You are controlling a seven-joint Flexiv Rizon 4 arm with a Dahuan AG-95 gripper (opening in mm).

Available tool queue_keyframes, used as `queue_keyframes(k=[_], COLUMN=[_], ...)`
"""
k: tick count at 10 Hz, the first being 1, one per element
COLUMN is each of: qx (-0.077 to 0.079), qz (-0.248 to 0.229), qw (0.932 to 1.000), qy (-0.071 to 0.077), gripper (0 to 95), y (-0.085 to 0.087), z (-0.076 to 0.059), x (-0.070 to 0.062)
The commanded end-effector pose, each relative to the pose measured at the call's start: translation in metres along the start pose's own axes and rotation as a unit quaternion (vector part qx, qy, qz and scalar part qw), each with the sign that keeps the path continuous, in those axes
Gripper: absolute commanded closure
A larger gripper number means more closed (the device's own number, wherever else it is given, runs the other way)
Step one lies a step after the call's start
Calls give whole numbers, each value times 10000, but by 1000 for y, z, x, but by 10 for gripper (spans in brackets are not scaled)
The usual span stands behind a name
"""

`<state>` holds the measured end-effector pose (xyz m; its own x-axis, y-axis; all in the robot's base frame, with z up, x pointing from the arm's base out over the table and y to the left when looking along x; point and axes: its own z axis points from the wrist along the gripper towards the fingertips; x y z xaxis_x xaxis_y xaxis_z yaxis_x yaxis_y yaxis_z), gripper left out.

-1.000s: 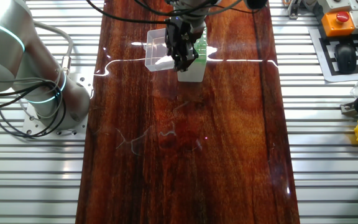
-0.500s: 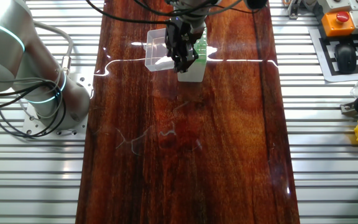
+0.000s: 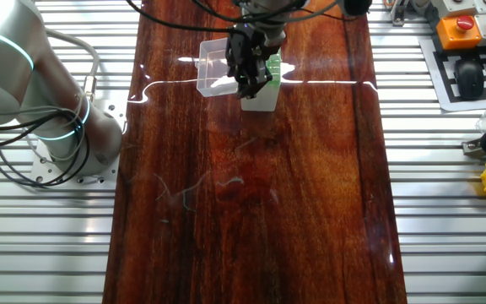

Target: Insert a large pipette tip into the holder for large pipette tips

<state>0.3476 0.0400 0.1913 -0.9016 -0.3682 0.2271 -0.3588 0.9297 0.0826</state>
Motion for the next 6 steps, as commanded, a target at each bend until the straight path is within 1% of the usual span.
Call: queue_keyframes(k=[1, 2, 3, 4, 6], qx=[-74, -99, -112, -180, -221], qz=[-19, -19, -19, -6, 30], qw=[9998, 9996, 9995, 9990, 9988], qy=[202, 268, 299, 400, 434], gripper=[570, 570, 570, 570, 570], y=[-5, -6, -7, -7, -7], z=[2, 3, 4, 6, 8], x=[1, 1, 1, 0, 0])
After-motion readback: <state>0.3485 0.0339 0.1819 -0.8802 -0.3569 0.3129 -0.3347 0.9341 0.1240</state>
